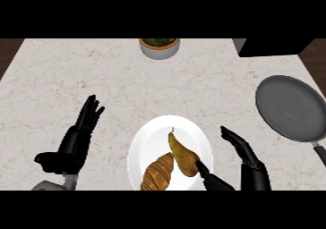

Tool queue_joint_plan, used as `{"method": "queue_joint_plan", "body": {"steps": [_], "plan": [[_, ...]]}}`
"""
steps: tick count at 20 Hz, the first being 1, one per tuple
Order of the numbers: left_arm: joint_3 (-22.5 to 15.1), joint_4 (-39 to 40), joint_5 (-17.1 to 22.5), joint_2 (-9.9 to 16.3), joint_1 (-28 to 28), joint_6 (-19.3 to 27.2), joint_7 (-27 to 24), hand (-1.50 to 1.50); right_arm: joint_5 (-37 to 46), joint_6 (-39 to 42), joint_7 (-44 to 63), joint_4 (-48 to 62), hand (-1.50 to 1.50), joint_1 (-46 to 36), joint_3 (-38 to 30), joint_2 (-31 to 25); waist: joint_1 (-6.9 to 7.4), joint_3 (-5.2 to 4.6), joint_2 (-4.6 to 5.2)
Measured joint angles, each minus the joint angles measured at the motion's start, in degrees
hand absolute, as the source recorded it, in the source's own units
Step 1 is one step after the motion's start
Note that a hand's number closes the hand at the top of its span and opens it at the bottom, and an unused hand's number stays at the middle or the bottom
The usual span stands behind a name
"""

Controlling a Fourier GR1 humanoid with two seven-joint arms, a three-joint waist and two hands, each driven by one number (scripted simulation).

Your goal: Pick the croissant from the plate and place it in the pan

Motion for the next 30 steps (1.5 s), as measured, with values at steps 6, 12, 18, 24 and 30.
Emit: {"method": "queue_joint_plan", "body": {"steps": [6, 12, 18, 24, 30], "plan": [[-0.7, -2.0, -1.4, -0.4, -1.1, -0.6, 1.0, 0.0, 11.5, -5.7, -0.7, -9.3, -1.5, 15.6, 7.4, -6.2, 1.96, -0.01, 0.55], [-0.6, -2.4, -2.2, -0.9, -2.8, -1.4, 2.4, 0.0, 24.8, -1.9, 16.5, -17.0, -1.5, 16.5, 10.5, -10.5, 3.47, -0.1, 1.0], [-1.0, -2.2, -2.7, -1.7, -2.8, -2.1, 2.3, 0.0, 34.9, 9.9, 34.8, -16.3, -1.5, 9.7, 12.1, -9.9, 4.57, -0.16, 1.27], [-1.2, -1.9, -3.5, -2.5, -3.4, -2.3, 2.5, 0.0, 42.1, 23.0, 49.3, -9.6, -1.5, -0.3, 16.5, -4.3, 4.86, -0.09, 1.23], [0.2, -3.5, -3.8, -2.3, -1.0, -3.4, 2.6, 0.0, 45.1, 30.3, 58.7, -1.0, -1.5, -8.3, 18.4, 4.0, 4.4, 0.01, 1.07]]}}
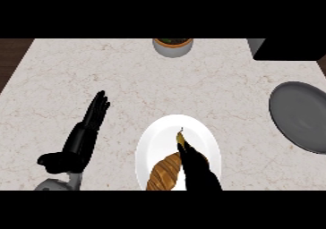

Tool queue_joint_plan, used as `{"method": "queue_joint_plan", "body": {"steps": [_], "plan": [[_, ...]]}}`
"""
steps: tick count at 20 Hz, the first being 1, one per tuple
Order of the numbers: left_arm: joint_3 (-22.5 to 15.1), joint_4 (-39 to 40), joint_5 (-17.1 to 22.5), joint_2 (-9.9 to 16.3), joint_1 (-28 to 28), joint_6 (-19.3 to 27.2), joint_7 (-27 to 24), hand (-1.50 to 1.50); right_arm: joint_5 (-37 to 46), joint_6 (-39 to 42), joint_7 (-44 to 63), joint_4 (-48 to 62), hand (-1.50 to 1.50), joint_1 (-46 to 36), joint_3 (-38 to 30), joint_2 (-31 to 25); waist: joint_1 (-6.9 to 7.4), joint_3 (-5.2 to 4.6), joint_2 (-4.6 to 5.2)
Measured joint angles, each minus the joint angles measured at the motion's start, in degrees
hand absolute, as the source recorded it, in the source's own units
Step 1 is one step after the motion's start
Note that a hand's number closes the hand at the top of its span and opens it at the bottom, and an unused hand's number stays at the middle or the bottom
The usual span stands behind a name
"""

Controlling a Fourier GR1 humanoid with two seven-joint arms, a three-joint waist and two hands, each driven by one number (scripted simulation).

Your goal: Pick the croissant from the plate and place it in the pan

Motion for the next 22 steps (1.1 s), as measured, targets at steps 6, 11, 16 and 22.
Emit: {"method": "queue_joint_plan", "body": {"steps": [6, 11, 16, 22], "plan": [[1.4, 0.5, -2.6, -2.3, 0.5, -0.8, 0.2, 0.0, -1.5, 0.7, 4.0, 4.1, -1.5, -4.7, 0.5, 2.5, -0.38, 0.04, -0.06], [2.7, -0.6, -3.9, -3.6, 0.7, -2.3, 2.0, 0.0, -0.9, -2.5, 4.2, 7.0, -1.5, -4.4, 1.9, 3.2, -0.5, 0.04, -0.13], [4.1, -0.1, -5.3, -5.1, 1.3, -3.8, 1.3, 0.0, -2.2, -5.5, 2.3, 9.9, -1.5, -5.7, 0.4, 3.6, -0.53, 0.03, -0.13], [5.4, -2.2, -6.6, -6.0, 2.1, -4.9, 3.0, 0.0, -4.7, -9.5, 0.7, 15.2, -1.5, -8.6, 0.1, 3.5, -0.48, -0.11, -0.43]]}}
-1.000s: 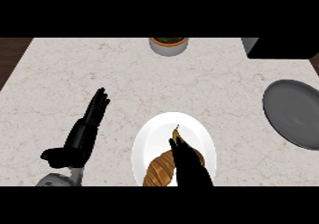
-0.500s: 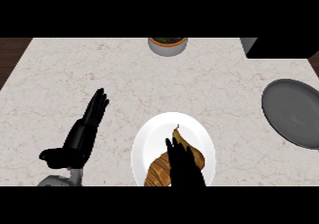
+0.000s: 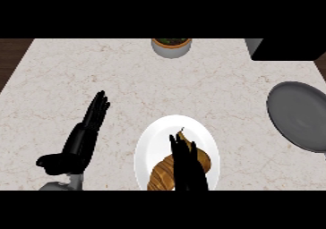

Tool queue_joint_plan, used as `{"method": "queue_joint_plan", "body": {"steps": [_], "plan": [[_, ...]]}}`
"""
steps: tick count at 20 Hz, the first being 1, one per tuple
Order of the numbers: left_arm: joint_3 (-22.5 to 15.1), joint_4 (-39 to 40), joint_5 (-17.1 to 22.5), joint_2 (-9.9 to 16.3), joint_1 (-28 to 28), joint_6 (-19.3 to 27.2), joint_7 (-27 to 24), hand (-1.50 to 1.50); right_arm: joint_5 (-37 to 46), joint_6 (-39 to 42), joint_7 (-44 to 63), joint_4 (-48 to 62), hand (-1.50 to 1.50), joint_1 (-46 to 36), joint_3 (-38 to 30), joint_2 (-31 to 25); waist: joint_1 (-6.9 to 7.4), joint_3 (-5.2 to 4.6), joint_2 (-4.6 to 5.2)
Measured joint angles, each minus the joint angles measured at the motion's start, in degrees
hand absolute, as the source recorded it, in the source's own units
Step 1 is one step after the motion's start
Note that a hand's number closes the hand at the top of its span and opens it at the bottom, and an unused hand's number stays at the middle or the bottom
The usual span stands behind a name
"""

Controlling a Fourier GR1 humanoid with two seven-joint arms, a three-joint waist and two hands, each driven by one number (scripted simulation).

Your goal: Pick the croissant from the plate and place it in the pan

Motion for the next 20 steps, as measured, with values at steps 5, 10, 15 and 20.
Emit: {"method": "queue_joint_plan", "body": {"steps": [5, 10, 15, 20], "plan": [[-0.2, 0.1, -1.6, -1.5, 0.2, 0.1, 0.0, 0.0, -2.3, -1.5, -1.7, 4.0, 1.5, -2.1, -1.0, 0.0, 0.03, -0.14, -0.36], [-0.3, 0.9, -2.3, -2.2, 0.2, -0.1, -0.7, 0.0, -3.2, 0.8, -3.5, 7.6, 1.5, -5.3, 0.7, -0.4, 0.07, -0.32, -0.76], [1.0, 1.8, -2.2, -2.0, -0.7, -1.1, -1.1, 0.0, -1.3, 0.3, -5.6, 9.0, 1.5, -5.8, 0.9, -0.8, -0.03, -0.2, -1.0], [1.7, 2.1, -2.5, -2.7, -1.7, -1.2, 0.4, 0.0, 3.1, -1.8, -5.5, 9.5, 1.5, -5.7, 0.9, -0.5, -0.13, -0.12, -0.86]]}}
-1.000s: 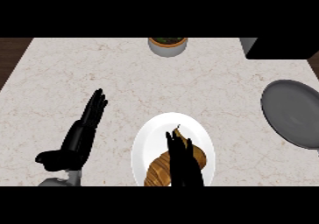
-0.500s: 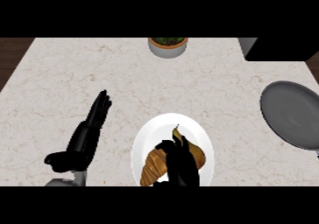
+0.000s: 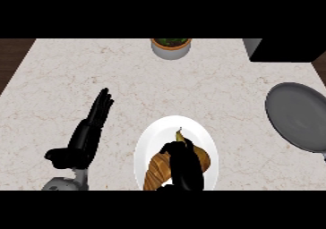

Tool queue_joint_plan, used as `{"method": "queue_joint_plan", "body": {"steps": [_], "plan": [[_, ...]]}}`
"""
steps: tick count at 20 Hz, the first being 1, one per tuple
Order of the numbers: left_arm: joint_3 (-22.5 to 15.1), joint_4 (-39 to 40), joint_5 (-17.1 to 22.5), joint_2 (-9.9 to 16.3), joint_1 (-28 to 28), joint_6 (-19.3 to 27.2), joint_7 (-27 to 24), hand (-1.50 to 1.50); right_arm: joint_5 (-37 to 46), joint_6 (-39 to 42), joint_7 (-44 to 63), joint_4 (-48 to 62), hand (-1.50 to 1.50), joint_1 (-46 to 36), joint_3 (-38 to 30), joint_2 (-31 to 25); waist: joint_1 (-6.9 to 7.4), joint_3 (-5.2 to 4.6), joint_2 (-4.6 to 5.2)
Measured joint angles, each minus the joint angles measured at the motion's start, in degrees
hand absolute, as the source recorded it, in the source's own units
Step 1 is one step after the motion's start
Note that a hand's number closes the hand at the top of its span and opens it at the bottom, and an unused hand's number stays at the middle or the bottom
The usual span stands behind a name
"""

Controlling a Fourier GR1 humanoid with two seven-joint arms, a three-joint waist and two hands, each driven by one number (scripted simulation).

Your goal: Pick the croissant from the plate and place it in the pan

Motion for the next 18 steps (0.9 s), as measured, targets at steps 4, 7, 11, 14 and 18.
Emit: {"method": "queue_joint_plan", "body": {"steps": [4, 7, 11, 14, 18], "plan": [[0.0, -1.2, -0.4, -0.4, 1.2, -0.3, 0.0, 0.0, 1.7, 0.3, -1.3, -0.1, 1.5, -1.4, -3.0, -1.1, 0.17, 0.21, 0.26], [0.2, -0.9, -0.7, -0.2, 2.1, -0.6, -1.0, 0.0, 1.4, 3.6, -1.0, -2.2, 1.5, -3.0, -6.5, -4.3, 0.17, 0.29, 0.53], [0.6, -0.8, -0.7, -0.4, 2.2, -1.0, -1.0, 0.0, 3.8, 4.6, 0.0, -6.5, 1.5, -2.3, -10.0, -9.7, -0.16, 0.28, 0.88], [1.3, -0.6, -0.6, -0.3, 1.5, -0.9, -0.3, 0.0, 8.4, 4.5, 2.9, -11.7, 1.5, -2.4, -11.4, -13.0, -0.55, 0.26, 0.89], [1.2, -1.3, -0.8, -0.5, 1.6, -1.0, -0.1, 0.0, 14.0, 2.9, 6.1, -19.1, 1.5, -2.1, -13.3, -14.8, -0.62, 0.26, 0.91]]}}
